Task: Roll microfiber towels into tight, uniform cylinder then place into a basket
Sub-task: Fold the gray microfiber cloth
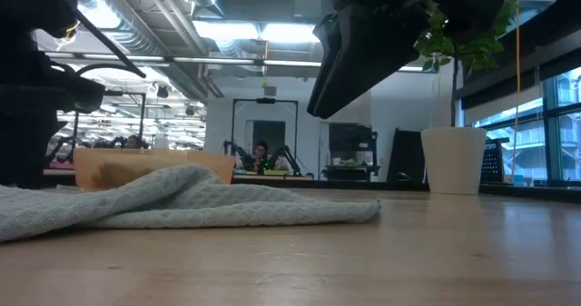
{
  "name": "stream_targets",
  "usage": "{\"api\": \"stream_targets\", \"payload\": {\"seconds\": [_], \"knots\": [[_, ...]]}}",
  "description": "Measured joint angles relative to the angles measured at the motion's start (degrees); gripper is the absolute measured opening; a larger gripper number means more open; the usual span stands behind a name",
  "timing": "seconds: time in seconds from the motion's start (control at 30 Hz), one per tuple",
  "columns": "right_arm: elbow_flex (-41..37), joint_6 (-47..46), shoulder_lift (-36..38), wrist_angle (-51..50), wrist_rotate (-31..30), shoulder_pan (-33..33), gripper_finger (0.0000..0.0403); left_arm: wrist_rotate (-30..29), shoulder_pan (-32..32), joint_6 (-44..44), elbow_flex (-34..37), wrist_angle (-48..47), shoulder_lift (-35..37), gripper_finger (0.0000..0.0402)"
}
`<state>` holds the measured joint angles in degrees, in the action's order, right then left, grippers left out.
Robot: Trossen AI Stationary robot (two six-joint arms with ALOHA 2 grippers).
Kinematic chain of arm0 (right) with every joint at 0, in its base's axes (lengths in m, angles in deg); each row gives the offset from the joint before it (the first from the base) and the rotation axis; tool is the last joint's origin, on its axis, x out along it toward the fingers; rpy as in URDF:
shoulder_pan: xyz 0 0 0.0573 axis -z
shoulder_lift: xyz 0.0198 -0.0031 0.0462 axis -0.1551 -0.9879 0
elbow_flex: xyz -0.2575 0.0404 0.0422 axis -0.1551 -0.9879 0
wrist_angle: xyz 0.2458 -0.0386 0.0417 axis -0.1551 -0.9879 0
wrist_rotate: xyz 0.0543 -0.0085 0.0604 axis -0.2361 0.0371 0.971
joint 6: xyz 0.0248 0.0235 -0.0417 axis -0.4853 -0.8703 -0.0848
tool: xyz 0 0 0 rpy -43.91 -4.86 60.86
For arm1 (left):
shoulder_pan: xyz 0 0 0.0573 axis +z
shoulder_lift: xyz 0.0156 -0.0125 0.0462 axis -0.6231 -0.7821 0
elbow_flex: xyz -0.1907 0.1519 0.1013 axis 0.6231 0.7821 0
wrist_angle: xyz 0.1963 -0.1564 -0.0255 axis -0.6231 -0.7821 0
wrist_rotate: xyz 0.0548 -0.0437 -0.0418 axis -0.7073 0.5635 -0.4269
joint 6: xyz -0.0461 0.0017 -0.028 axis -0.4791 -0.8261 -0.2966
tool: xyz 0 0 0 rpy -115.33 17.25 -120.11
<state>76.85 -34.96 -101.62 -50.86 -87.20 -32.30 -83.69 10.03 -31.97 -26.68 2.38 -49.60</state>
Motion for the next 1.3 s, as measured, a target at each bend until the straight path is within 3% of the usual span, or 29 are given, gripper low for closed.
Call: {"api": "stream_targets", "payload": {"seconds": [0.37,0.67,1.0,1.3], "knots": [[0.00,0.00,0.00,0.35,0.02,0.00,0.0113,0.15,-0.02,0.44,0.00,0.00,0.00,0.0163],[0.02,-0.03,0.00,6.97,0.04,0.00,0.0113,0.21,-0.01,0.44,0.00,0.00,0.02,0.0088],[-1.28,-5.11,0.00,6.80,-0.05,0.65,0.0113,0.33,0.00,1.97,0.00,0.00,0.02,0.0010],[-1.60,-18.32,-0.22,0.91,-0.57,5.83,0.0113,0.33,-0.02,1.95,-0.02,0.00,0.02,0.0001]]}}
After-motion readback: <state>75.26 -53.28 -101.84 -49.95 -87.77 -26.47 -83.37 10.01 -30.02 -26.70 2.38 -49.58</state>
